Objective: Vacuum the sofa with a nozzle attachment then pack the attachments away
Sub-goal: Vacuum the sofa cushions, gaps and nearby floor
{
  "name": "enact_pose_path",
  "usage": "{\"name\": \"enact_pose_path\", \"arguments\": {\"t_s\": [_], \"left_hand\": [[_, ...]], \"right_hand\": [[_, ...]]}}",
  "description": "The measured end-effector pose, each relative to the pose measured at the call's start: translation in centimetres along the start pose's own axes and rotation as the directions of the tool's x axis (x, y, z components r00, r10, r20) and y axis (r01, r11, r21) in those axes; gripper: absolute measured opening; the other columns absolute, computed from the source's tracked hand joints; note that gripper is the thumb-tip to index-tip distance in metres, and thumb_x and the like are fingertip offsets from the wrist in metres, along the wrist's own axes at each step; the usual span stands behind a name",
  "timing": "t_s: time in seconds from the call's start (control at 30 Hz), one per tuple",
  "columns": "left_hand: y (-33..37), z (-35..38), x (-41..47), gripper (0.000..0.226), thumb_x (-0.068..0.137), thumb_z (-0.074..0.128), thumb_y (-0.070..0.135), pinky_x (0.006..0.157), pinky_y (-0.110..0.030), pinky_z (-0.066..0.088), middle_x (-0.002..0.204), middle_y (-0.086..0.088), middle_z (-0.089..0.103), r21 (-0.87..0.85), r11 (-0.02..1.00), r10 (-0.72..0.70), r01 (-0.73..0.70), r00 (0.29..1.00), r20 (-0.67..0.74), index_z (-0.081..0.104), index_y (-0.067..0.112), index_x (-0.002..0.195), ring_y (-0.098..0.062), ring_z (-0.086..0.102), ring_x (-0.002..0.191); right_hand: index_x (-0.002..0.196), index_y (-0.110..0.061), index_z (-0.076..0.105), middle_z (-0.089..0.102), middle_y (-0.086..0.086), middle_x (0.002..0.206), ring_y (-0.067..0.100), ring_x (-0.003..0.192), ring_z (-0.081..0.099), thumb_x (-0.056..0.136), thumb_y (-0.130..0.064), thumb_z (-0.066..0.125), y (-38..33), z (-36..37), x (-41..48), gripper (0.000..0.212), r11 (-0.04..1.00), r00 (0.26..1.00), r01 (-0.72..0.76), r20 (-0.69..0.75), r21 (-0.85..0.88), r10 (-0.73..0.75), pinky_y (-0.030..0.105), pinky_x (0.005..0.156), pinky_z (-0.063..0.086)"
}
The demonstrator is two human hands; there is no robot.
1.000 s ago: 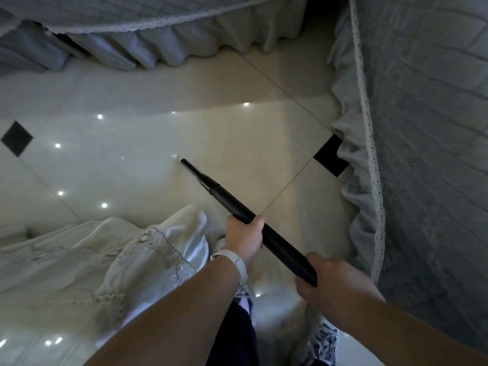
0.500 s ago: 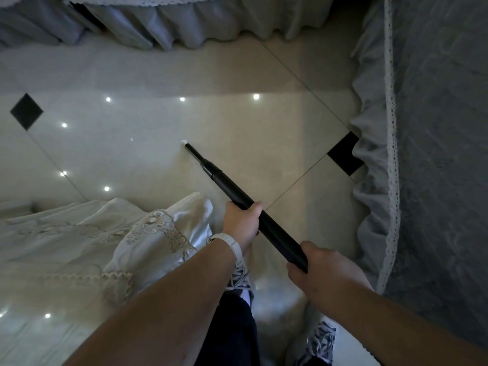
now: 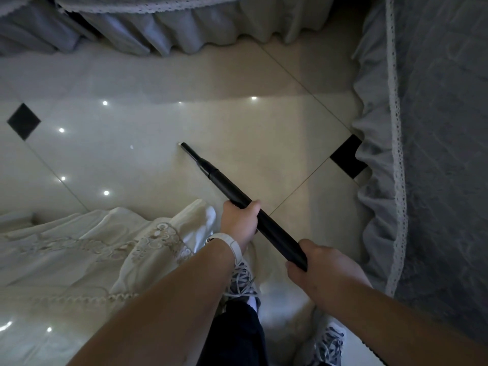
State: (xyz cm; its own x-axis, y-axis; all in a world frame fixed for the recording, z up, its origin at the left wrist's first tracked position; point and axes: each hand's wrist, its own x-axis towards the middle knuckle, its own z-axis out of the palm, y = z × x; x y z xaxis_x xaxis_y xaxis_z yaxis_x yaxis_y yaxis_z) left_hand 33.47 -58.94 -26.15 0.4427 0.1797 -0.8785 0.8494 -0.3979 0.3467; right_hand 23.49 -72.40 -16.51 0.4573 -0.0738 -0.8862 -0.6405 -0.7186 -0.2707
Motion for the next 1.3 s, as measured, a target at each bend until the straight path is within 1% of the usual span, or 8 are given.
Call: {"name": "enact_pose_path", "arguments": {"t_s": [0.2, 0.3, 0.47, 0.6, 0.7, 0.83, 1.0, 1.3], "left_hand": [[0.8, -1.9, 0.7, 0.041, 0.080, 0.067, 0.037, 0.073, -0.048, 0.063, 0.097, -0.012, 0.070, 0.012, 1.000, -0.009, 0.009, 1.000, -0.028, 0.055, 0.011, 0.109, -0.030, 0.073, 0.084], [1.2, -3.3, 1.4, 0.045, 0.078, 0.067, 0.035, 0.064, -0.043, 0.061, 0.090, -0.015, 0.069, -0.035, 0.999, -0.035, 0.034, 0.999, -0.030, 0.056, 0.005, 0.110, -0.028, 0.070, 0.072], [1.6, -5.7, 3.0, 0.015, 0.083, 0.062, 0.020, 0.057, -0.034, 0.047, 0.077, -0.010, 0.052, -0.079, 0.997, -0.014, 0.009, 0.998, -0.058, 0.052, 0.010, 0.087, -0.022, 0.053, 0.067], [2.1, -6.6, 4.2, 0.016, 0.076, 0.060, 0.023, 0.063, -0.040, 0.056, 0.067, -0.007, 0.053, -0.117, 0.991, -0.080, 0.063, 0.986, -0.149, 0.054, 0.008, 0.076, -0.025, 0.055, 0.060], [2.4, -6.9, 4.7, 0.019, 0.082, 0.058, 0.022, 0.068, -0.041, 0.060, 0.072, -0.006, 0.057, -0.171, 0.980, -0.130, 0.101, 0.978, -0.165, 0.057, 0.005, 0.091, -0.023, 0.059, 0.062], [2.7, -7.2, 5.1, 0.044, 0.080, 0.056, 0.028, 0.082, -0.048, 0.060, 0.091, -0.008, 0.063, -0.231, 0.962, -0.188, 0.148, 0.969, -0.162, 0.055, 0.003, 0.117, -0.025, 0.065, 0.079], [3.6, -8.2, 6.1, 0.055, 0.069, 0.055, 0.033, 0.080, -0.048, 0.060, 0.097, -0.011, 0.066, -0.230, 0.960, -0.204, 0.162, 0.963, -0.174, 0.055, 0.006, 0.118, -0.029, 0.068, 0.085], [5.3, -9.6, 7.1, 0.046, 0.084, 0.057, 0.019, 0.069, -0.040, 0.063, 0.101, -0.014, 0.063, -0.237, 0.957, -0.202, 0.166, 0.970, -0.138, 0.052, 0.000, 0.125, -0.030, 0.068, 0.092]], "right_hand": [[0.095, -0.028, 0.043, 0.058, -0.006, 0.077, 0.011, 0.060, 0.057, 0.097, -0.052, 0.049, -1.8, -0.1, 1.0, 0.025, 0.998, 1.000, 0.024, 0.002, -0.056, -0.024, 0.024, 0.050, 0.045], [0.095, -0.028, 0.043, 0.059, -0.006, 0.077, 0.011, 0.060, 0.058, 0.097, -0.053, 0.047, -3.2, -0.2, 1.6, 0.025, 0.994, 0.999, 0.052, 0.001, -0.094, -0.052, 0.024, 0.051, 0.049], [0.105, -0.027, 0.046, 0.053, -0.007, 0.079, 0.009, 0.060, 0.052, 0.098, -0.048, 0.047, -5.8, -0.4, 2.7, 0.022, 0.978, 0.993, 0.117, 0.042, -0.174, -0.111, 0.023, 0.046, 0.038], [0.099, -0.027, 0.042, 0.054, -0.005, 0.080, 0.012, 0.064, 0.053, 0.098, -0.051, 0.046, -7.9, -0.4, 3.8, 0.024, 0.976, 0.992, 0.129, 0.034, -0.174, -0.125, 0.027, 0.052, 0.041], [0.104, -0.026, 0.046, 0.056, -0.004, 0.082, 0.014, 0.065, 0.054, 0.099, -0.051, 0.044, -8.9, -0.6, 4.5, 0.026, 0.969, 0.989, 0.145, 0.034, -0.200, -0.141, 0.027, 0.050, 0.037], [0.103, -0.026, 0.045, 0.054, -0.005, 0.081, 0.013, 0.066, 0.053, 0.099, -0.051, 0.044, -9.6, -0.8, 5.0, 0.026, 0.963, 0.988, 0.154, 0.047, -0.222, -0.147, 0.028, 0.051, 0.037], [0.099, -0.026, 0.041, 0.053, -0.005, 0.079, 0.014, 0.066, 0.054, 0.099, -0.050, 0.043, -10.8, -0.9, 5.8, 0.024, 0.959, 0.986, 0.165, 0.038, -0.232, -0.161, 0.028, 0.053, 0.038], [0.103, -0.024, 0.043, 0.052, -0.005, 0.079, 0.016, 0.069, 0.056, 0.100, -0.049, 0.043, -12.3, -1.4, 7.0, 0.025, 0.953, 0.983, 0.184, 0.021, -0.242, -0.185, 0.028, 0.052, 0.038]]}}
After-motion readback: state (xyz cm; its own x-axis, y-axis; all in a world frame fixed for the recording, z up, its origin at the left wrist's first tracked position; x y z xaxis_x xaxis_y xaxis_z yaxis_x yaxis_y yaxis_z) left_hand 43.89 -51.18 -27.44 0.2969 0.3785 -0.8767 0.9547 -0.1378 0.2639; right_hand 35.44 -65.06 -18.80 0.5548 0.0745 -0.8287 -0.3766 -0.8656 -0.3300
